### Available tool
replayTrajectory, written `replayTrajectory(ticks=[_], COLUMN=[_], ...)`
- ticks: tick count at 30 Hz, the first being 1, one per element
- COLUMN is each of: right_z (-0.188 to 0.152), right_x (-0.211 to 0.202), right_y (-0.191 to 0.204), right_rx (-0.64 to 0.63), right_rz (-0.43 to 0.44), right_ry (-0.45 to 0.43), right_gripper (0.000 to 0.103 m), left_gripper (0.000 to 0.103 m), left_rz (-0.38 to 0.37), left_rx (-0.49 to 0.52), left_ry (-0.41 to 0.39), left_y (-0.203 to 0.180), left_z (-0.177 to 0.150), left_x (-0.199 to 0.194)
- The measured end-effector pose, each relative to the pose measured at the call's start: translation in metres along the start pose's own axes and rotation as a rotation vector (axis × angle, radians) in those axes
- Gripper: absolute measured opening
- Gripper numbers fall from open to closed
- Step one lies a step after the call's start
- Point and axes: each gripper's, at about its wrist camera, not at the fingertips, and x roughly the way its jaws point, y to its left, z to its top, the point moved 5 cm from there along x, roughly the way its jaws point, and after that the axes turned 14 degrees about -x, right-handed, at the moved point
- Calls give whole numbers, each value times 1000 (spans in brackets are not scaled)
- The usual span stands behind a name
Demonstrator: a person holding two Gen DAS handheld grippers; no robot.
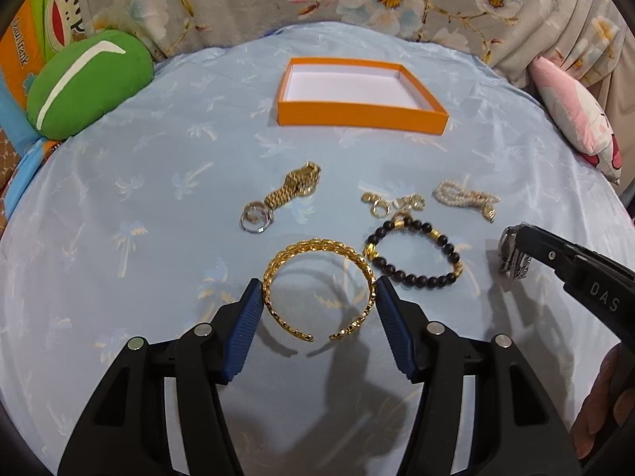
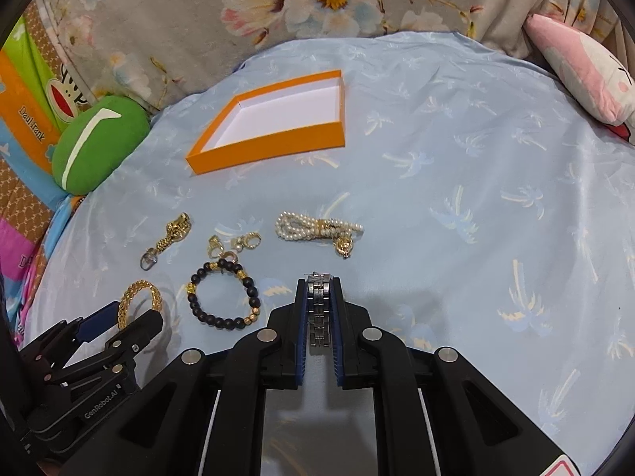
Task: Organize jewelry
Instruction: 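Close the left gripper on the gold cuff bracelet while the right gripper holds the silver watch, then carry the cuff and watch into the orange box and open both grippers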
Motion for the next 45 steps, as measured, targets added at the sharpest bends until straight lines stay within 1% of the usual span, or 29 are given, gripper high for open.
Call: replayTrajectory(ticks=[4,9,13,16,20,26,31,35,38,45], right_z=[12,38,71,100,147,211,247,262,268,270], right_x=[-11,-20,-20,-14,3,46,94,136,161,202], right_y=[1,2,-1,-5,-14,-21,-24,-28,-31,-44], right_rx=[-11,-42,-62,-78,-85,-103,-122,-131,-144,-139], right_rz=[5,16,33,44,78,104,105,114,105,95], right_ry=[-34,-76,-111,-134,-163,-175,-162,-126,-100,-39], right_gripper=[10,10,10,10,10,10,10,10,10,10], left_gripper=[56,56,56,56,56,56,56,56,56,56], left_rz=[-11,-15,-26,-10,-9,3,-5,-16,4,38], left_rx=[5,6,0,12,10,16,13,26,40,56], left_ry=[-31,-69,-87,-118,-141,-167,-166,-108,-89,-39], left_y=[-4,-6,-8,-12,-18,-34,-48,-57,-61,-70], left_z=[12,32,57,83,126,196,237,256,261,268], left_x=[-15,-26,-24,-17,-2,41,88,137,165,208])
